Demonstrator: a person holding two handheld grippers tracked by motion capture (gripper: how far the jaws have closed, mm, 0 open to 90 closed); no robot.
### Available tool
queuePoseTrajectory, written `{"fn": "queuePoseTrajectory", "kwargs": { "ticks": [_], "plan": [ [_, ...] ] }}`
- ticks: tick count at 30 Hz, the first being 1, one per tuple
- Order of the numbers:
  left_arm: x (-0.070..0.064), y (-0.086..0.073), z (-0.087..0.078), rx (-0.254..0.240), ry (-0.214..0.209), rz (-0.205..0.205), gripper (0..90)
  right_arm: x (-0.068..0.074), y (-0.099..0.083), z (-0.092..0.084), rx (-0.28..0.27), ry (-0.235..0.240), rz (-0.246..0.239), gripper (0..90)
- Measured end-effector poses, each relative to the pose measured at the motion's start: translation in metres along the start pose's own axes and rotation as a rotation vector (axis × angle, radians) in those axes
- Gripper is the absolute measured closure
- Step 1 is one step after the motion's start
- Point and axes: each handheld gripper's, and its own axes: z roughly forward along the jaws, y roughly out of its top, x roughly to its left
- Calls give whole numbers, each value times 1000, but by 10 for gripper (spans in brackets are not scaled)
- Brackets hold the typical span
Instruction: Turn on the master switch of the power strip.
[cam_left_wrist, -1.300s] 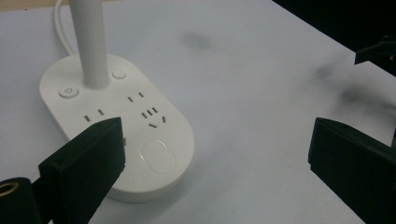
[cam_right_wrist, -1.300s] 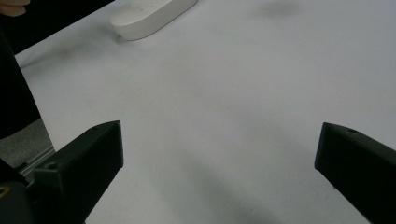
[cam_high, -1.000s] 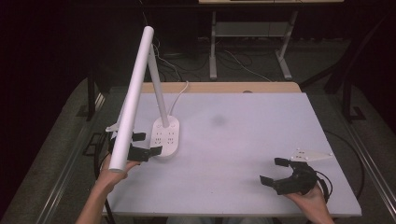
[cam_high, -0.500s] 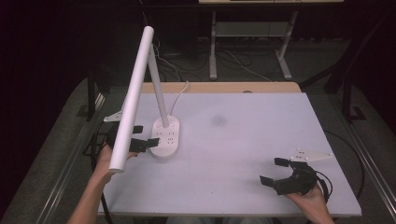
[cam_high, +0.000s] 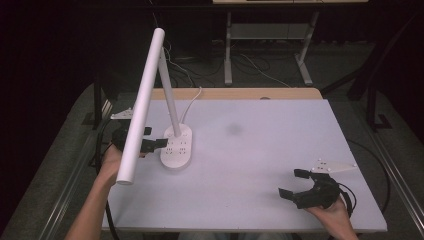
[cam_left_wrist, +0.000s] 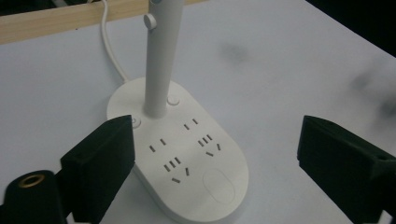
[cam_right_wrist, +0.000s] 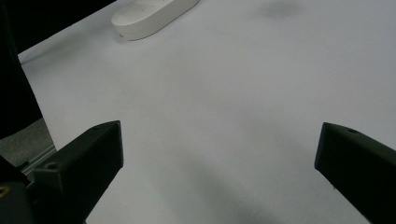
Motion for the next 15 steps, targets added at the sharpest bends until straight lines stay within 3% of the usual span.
{"fn": "queuePoseTrajectory", "kwargs": {
  "ticks": [1, 8, 15],
  "plan": [
    [3, 1, 1, 0, 3, 14, 138, 0, 0, 0, 0, 1, 1, 6],
    [11, 3, 4, 11, 10, 1, 192, 0, 0, 0, 0, 4, 2, 6],
    [18, 8, 7, 18, 15, 3, 317, -1, 0, -1, -2, 5, 1, 6]
  ]
}}
